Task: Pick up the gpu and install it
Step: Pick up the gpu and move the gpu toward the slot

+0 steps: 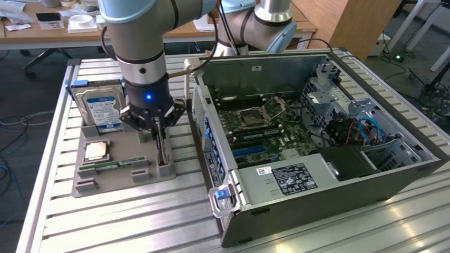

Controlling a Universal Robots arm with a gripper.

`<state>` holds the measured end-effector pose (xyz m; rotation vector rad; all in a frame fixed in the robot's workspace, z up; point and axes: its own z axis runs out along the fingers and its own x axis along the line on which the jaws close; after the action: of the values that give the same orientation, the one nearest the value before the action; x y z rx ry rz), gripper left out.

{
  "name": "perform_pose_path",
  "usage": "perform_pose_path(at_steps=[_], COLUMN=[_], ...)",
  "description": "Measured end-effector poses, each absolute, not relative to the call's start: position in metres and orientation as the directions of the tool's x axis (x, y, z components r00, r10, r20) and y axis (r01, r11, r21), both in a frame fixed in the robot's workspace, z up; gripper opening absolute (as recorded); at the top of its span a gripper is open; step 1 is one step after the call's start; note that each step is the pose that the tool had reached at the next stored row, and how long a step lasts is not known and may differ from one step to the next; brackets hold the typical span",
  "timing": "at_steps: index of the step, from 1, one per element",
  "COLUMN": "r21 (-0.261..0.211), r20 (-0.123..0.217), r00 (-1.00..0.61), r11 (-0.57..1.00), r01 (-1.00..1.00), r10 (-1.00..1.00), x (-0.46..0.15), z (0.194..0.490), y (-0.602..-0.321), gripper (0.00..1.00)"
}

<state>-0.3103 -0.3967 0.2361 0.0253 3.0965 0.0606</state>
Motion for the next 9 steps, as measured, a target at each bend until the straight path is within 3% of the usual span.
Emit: perform_pose_path(at_steps=[9], r21=[0.039], r20=[-0.044], r00=[-0.999], r11=[0.999], r01=[0.015], r10=[0.017], x=[-0.310], z=[0.248], y=[-0.397], gripper=[0.26])
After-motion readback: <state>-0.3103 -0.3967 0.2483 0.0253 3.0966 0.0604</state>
